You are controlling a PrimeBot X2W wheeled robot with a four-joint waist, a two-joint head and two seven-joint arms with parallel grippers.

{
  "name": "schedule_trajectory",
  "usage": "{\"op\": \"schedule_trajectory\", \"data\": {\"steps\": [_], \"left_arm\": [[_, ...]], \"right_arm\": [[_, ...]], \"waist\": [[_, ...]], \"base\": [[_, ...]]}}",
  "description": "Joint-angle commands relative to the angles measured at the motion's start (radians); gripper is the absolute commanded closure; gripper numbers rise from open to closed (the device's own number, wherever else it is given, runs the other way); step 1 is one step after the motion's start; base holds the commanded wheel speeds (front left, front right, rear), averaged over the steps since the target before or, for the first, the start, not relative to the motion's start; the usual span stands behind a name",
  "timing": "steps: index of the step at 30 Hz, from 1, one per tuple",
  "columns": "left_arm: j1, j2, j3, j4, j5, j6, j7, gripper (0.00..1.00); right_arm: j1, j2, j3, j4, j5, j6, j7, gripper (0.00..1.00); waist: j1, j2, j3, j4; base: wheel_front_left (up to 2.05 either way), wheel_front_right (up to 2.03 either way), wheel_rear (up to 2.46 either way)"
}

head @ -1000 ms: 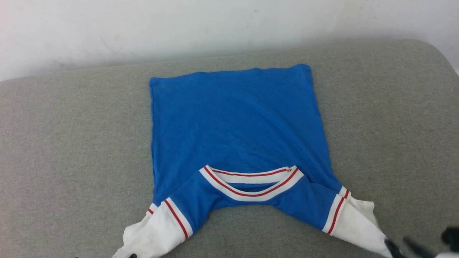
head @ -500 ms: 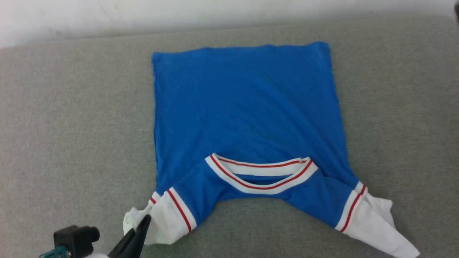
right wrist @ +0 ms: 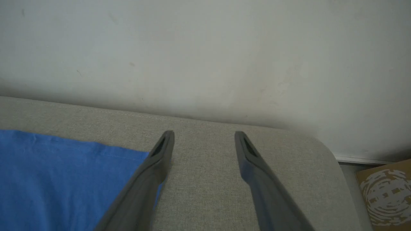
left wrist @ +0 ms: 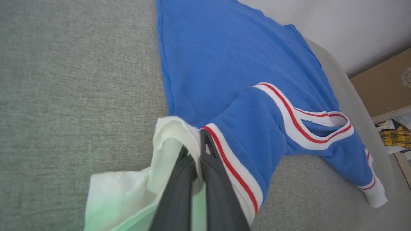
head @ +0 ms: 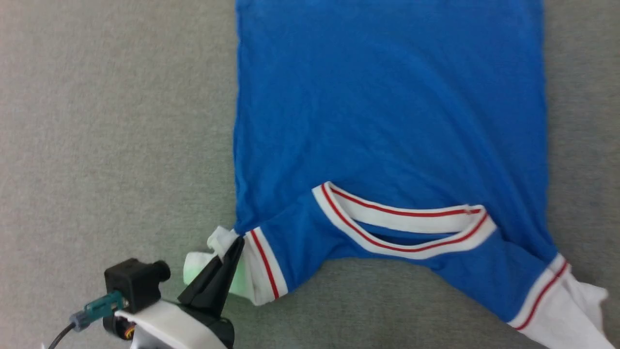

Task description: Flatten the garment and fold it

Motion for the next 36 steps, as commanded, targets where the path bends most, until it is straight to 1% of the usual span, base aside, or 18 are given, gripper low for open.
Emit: {"op": "schedule_trajectory", "data": {"steps": [1,6,13,14,15,16,22,26,29,34,35,36], "left_arm": [[-0.024,-0.006,-0.006,-0.003,0.008,-0.008,-0.006,1.00],[-0.060,-0.022,-0.027,0.009,0.011,-0.018,-0.015,1.00],[-0.086,-0.026,-0.040,0.026,0.019,-0.024,-0.022,1.00],[-0.088,-0.026,-0.040,0.024,0.020,-0.023,-0.022,1.00],[-0.089,-0.025,-0.039,0.023,0.021,-0.022,-0.023,1.00],[-0.090,-0.025,-0.038,0.021,0.022,-0.020,-0.023,1.00],[-0.089,-0.013,-0.026,0.014,0.029,-0.010,-0.026,1.00],[-0.081,-0.004,-0.015,0.007,0.033,-0.002,-0.029,1.00],[-0.074,0.008,-0.007,0.002,0.038,0.004,-0.024,1.00],[-0.054,0.030,0.004,-0.001,0.041,0.012,-0.012,1.00],[-0.054,0.030,0.004,-0.001,0.041,0.012,-0.012,1.00],[-0.043,0.037,0.009,-0.002,0.040,0.016,-0.007,1.00]], "right_arm": [[-0.003,0.001,0.004,0.023,-0.009,-0.001,0.011,0.00],[0.033,0.004,-0.020,0.095,-0.041,-0.001,0.044,0.00],[0.081,0.016,-0.071,0.143,-0.062,-0.001,0.053,0.00],[0.084,0.020,-0.075,0.147,-0.066,-0.001,0.057,0.04],[0.084,0.024,-0.078,0.148,-0.071,-0.001,0.059,0.71],[0.083,0.025,-0.083,0.147,-0.080,-0.001,0.057,1.00],[0.063,0.039,-0.082,0.132,-0.111,-0.001,0.027,1.00],[0.052,0.055,-0.077,0.112,-0.095,-0.001,-0.002,1.00],[0.062,0.060,-0.074,0.074,-0.058,-0.001,-0.021,1.00],[0.160,0.045,-0.088,-0.040,0.021,-0.001,-0.045,1.00],[0.160,0.045,-0.088,-0.040,0.021,-0.001,-0.045,1.00],[0.231,0.049,-0.120,-0.099,0.056,-0.001,-0.041,1.00]], "waist": [[-0.0004,0.0000,0.107,0.103],[-0.0004,0.0000,0.145,0.146],[-0.0004,0.0000,0.163,0.186],[-0.0004,0.0000,0.165,0.186],[-0.0004,0.0000,0.166,0.185],[-0.0004,0.0000,0.168,0.182],[-0.0004,0.0000,0.142,0.139],[-0.0004,0.0000,0.101,0.094],[-0.0004,0.0000,0.068,0.060],[-0.0004,0.0000,-0.011,0.002],[-0.0004,0.0000,-0.011,0.002],[-0.0004,0.0000,-0.045,-0.024]], "base": [[0.00,0.00,0.00],[0.00,0.00,0.00],[0.00,0.00,0.00],[0.00,0.00,0.00],[0.00,0.00,0.00],[0.00,0.00,0.00],[0.00,0.00,0.00],[0.00,0.00,0.00],[0.00,0.00,0.00],[0.00,0.00,0.00],[0.00,0.00,0.00],[0.00,0.00,0.00]]}}
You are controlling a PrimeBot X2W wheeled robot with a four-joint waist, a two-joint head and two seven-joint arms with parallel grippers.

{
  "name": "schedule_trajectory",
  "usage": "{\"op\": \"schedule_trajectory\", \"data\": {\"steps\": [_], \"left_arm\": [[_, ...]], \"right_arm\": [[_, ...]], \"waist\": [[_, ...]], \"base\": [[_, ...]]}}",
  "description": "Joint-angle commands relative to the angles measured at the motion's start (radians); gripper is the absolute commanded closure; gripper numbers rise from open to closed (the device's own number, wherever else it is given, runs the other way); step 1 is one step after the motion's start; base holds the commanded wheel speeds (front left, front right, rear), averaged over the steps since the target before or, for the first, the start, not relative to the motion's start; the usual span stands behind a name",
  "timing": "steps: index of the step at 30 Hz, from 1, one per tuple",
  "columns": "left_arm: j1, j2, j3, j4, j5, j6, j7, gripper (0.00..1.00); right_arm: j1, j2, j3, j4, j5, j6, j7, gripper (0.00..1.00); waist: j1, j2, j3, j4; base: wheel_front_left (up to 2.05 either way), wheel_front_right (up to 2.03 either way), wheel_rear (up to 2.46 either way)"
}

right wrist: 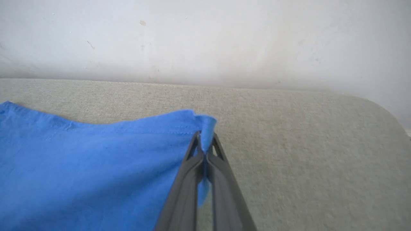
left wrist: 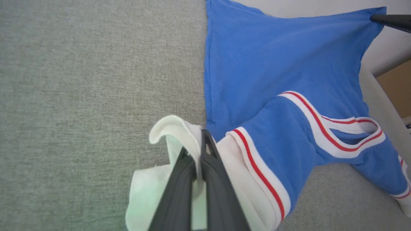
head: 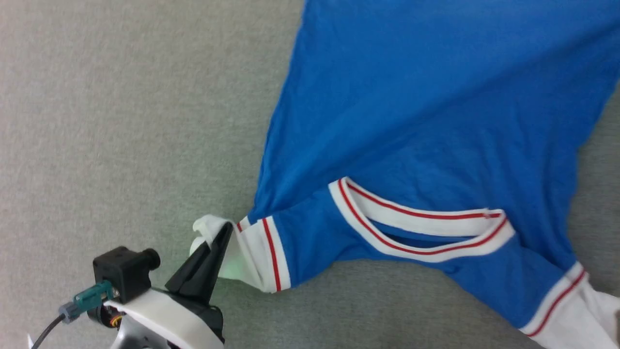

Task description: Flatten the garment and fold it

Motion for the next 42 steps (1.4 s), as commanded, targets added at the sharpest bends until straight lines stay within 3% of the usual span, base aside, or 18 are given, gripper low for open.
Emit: {"op": "schedule_trajectory", "data": {"steps": [1,7,13,16,21,22,23,29,35,38,42], "left_arm": [[0.018,0.007,0.005,-0.005,0.009,0.006,0.005,1.00],[0.053,0.019,0.010,-0.011,0.005,0.015,0.012,1.00],[0.082,0.026,0.009,-0.017,-0.001,0.020,0.019,1.00],[0.092,0.029,0.008,-0.015,-0.007,0.019,0.021,1.00],[0.101,0.032,0.007,-0.010,-0.013,0.020,0.023,1.00],[0.100,0.032,0.006,-0.009,-0.014,0.020,0.024,1.00],[0.098,0.032,0.005,-0.008,-0.015,0.019,0.025,1.00],[0.078,0.031,-0.009,-0.001,-0.016,0.011,0.029,1.00],[0.037,0.024,-0.033,0.009,-0.009,-0.006,0.026,1.00],[0.002,0.020,-0.047,0.012,-0.002,-0.018,0.026,1.00],[-0.046,0.011,-0.069,0.018,0.010,-0.030,0.026,1.00]], "right_arm": [[0.076,0.005,-0.040,-0.043,0.028,-0.001,0.003,1.00],[0.336,0.059,-0.207,-0.193,0.079,-0.001,0.023,1.00],[0.700,0.210,-0.417,-0.317,0.093,-0.001,0.027,1.00],[0.844,0.241,-0.467,-0.294,0.098,-0.001,0.000,1.00],[0.919,0.245,-0.402,-0.137,0.190,-0.001,-0.100,0.98],[0.914,0.245,-0.381,-0.121,0.190,-0.001,-0.129,0.59],[0.904,0.245,-0.365,-0.112,0.182,-0.001,-0.157,0.00],[0.801,0.240,-0.259,-0.211,0.118,-0.001,-0.213,0.00],[0.618,0.128,-0.135,-0.346,0.122,-0.001,-0.151,0.00],[0.523,0.074,-0.061,-0.344,0.115,-0.001,-0.089,0.00],[0.393,0.008,0.015,-0.248,0.091,-0.001,-0.011,0.00]], "waist": [[0.0000,0.0000,-0.103,-0.091],[0.0000,0.0000,-0.169,-0.150],[0.0000,0.0000,-0.211,-0.198],[0.0000,0.0000,-0.222,-0.218],[0.0000,0.0000,-0.239,-0.252],[0.0000,0.0000,-0.244,-0.256],[0.0000,0.0000,-0.249,-0.258],[0.0000,0.0000,-0.263,-0.243],[0.0000,0.0000,-0.229,-0.196],[0.0000,0.0000,-0.194,-0.165],[0.0000,0.0000,-0.148,-0.121]], "base": [[0.00,0.00,0.00],[0.00,0.00,0.00],[0.00,0.00,0.00],[0.00,0.00,0.00],[0.00,0.00,0.00],[0.00,0.00,0.00],[0.00,0.00,0.00],[0.00,0.00,0.00],[0.00,0.00,0.00],[0.00,0.00,0.00],[0.00,0.00,0.00]]}}
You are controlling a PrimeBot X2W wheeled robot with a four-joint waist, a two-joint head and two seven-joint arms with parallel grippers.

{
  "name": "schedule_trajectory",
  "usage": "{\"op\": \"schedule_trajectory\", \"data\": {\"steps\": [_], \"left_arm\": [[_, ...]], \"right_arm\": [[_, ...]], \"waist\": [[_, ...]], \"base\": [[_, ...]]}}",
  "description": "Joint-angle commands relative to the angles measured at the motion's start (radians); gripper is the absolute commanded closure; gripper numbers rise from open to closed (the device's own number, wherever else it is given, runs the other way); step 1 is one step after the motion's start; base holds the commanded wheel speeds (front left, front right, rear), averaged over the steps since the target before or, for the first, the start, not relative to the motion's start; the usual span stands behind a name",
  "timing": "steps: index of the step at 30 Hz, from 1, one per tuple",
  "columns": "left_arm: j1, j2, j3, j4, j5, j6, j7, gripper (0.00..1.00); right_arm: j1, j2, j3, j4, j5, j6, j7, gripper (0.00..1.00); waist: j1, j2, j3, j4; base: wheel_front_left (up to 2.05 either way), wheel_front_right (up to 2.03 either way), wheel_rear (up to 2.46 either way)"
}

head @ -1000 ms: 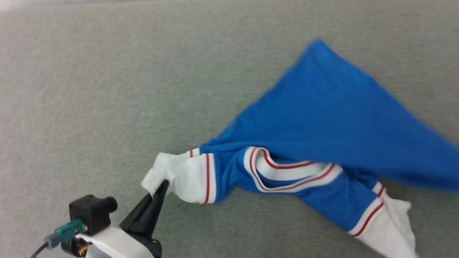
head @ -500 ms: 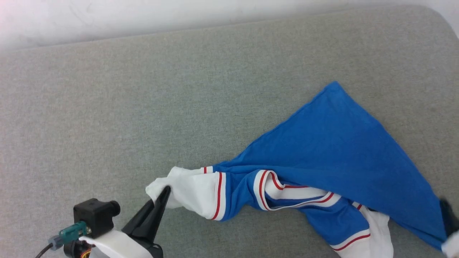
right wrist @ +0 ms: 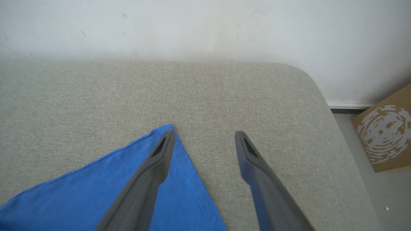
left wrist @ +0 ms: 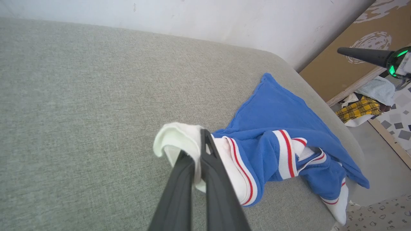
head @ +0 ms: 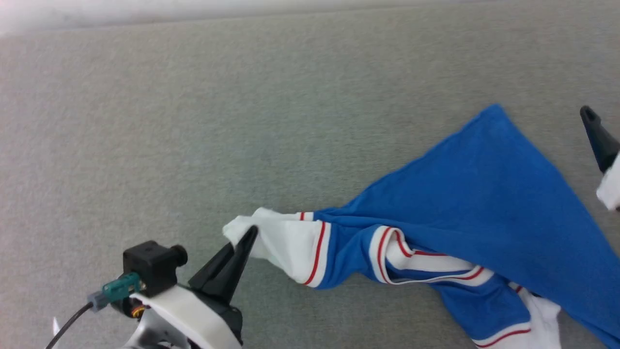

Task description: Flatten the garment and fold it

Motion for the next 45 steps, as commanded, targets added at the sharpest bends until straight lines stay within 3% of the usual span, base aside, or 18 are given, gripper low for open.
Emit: {"op": "schedule_trajectory", "data": {"steps": [1,9,17,21,22,24,30,39,45], "left_arm": [[-0.022,-0.007,-0.008,0.004,0.012,-0.007,-0.004,1.00],[-0.083,-0.043,-0.056,0.034,0.022,-0.024,-0.016,1.00],[-0.093,-0.052,-0.067,0.056,0.022,-0.027,-0.034,1.00],[-0.092,-0.050,-0.064,0.055,0.018,-0.026,-0.037,1.00],[-0.093,-0.049,-0.063,0.054,0.018,-0.025,-0.037,1.00],[-0.095,-0.047,-0.061,0.051,0.016,-0.024,-0.037,1.00],[-0.107,-0.047,-0.052,0.048,0.013,-0.020,-0.044,1.00],[-0.190,-0.042,-0.014,0.082,0.061,-0.029,-0.144,1.00],[-0.294,-0.011,0.016,0.128,0.096,-0.046,-0.193,1.00]], "right_arm": [[-0.028,-0.006,0.014,0.030,-0.003,-0.001,0.016,0.00],[-0.146,-0.063,0.063,0.228,-0.029,-0.001,0.099,0.00],[-0.144,-0.101,0.116,0.305,0.010,-0.001,0.131,0.00],[-0.125,-0.119,0.135,0.332,0.034,-0.001,0.202,0.00],[-0.120,-0.122,0.135,0.336,0.036,-0.001,0.226,0.12],[-0.116,-0.129,0.128,0.333,0.031,-0.001,0.261,1.00],[-0.134,-0.130,0.102,0.300,-0.009,-0.001,0.221,1.00],[-0.176,-0.053,0.042,0.253,-0.029,-0.001,-0.081,1.00],[-0.195,-0.017,0.041,0.227,-0.027,-0.001,-0.189,1.00]], "waist": [[-0.0002,0.0000,0.057,0.059],[-0.0002,0.0000,0.130,0.153],[-0.0002,0.0000,0.152,0.196],[-0.0002,0.0000,0.160,0.198],[-0.0002,0.0000,0.162,0.198],[-0.0002,0.0000,0.168,0.195],[-0.0002,0.0000,0.179,0.175],[-0.0002,0.0000,0.112,0.119],[-0.0002,0.0000,0.031,0.076]], "base": [[0.00,0.00,0.00],[0.00,0.00,0.00],[0.00,0.00,0.00],[0.00,0.00,0.00],[0.00,0.00,0.00],[0.00,0.00,0.00],[0.00,0.00,0.00],[0.00,0.00,0.00],[0.00,0.00,0.00]]}}
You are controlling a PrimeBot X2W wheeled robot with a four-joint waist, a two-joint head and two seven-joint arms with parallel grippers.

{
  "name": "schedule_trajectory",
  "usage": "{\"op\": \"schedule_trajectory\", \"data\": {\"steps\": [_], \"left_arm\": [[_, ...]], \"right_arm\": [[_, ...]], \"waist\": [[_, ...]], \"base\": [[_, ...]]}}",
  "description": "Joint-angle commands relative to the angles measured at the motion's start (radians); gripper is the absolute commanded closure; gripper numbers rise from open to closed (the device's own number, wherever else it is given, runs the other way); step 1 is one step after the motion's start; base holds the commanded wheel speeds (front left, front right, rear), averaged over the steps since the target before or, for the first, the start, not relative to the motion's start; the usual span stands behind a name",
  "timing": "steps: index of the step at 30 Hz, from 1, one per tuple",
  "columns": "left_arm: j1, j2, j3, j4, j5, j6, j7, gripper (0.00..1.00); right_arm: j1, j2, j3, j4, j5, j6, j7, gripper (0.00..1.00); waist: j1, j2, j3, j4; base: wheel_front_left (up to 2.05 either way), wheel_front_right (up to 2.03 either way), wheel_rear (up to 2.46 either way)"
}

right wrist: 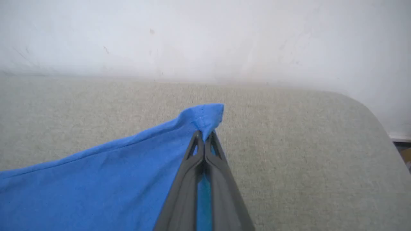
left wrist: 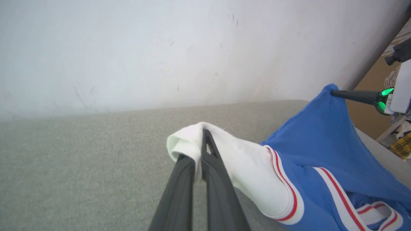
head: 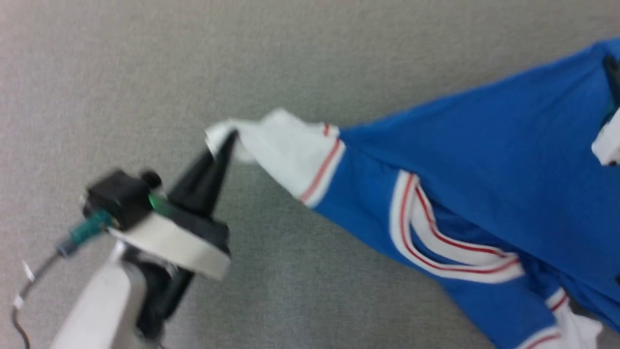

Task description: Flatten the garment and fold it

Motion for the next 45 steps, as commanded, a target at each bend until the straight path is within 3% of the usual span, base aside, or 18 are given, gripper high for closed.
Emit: {"op": "schedule_trajectory", "data": {"steps": [1,8,13,23,29,38,45], "left_arm": [[-0.027,0.003,0.009,0.006,0.002,-0.007,-0.008,1.00],[-0.251,0.024,0.066,0.125,-0.017,-0.015,0.005,1.00],[-0.456,0.069,0.061,0.228,0.013,-0.029,0.042,1.00],[-0.857,0.069,0.030,0.483,0.026,-0.043,0.068,1.00],[-1.019,0.090,-0.006,0.605,0.045,-0.048,0.140,1.00],[-1.152,0.140,-0.091,0.641,0.019,-0.054,0.295,1.00],[-1.308,0.189,-0.141,0.620,0.105,-0.055,0.248,1.00]], "right_arm": [[-0.023,0.005,-0.002,-0.007,-0.001,-0.002,-0.011,1.00],[-0.107,0.042,0.013,-0.020,0.001,-0.002,-0.043,1.00],[-0.232,0.047,0.031,0.007,-0.021,-0.002,-0.064,1.00],[-0.503,0.101,0.073,0.229,-0.104,-0.002,-0.116,1.00],[-0.612,0.114,0.126,0.332,-0.135,-0.002,-0.118,1.00],[-0.715,0.089,0.143,0.402,-0.133,-0.002,-0.046,1.00],[-0.853,0.100,0.133,0.425,-0.183,-0.002,-0.069,1.00]], "waist": [[-0.0001,-0.0001,-0.071,-0.046],[-0.0001,-0.0001,-0.195,-0.096],[-0.0001,-0.0001,-0.253,-0.130],[-0.0001,-0.0001,-0.329,-0.196],[-0.0001,-0.0001,-0.334,-0.228],[-0.0001,-0.0001,-0.216,-0.241],[-0.0001,-0.0001,-0.009,-0.265]], "base": [[0.00,0.00,0.00],[0.00,0.00,0.00],[0.00,0.00,0.00],[0.00,0.00,0.00],[0.00,0.00,0.00],[0.00,0.00,0.00],[0.00,0.00,0.00]]}}
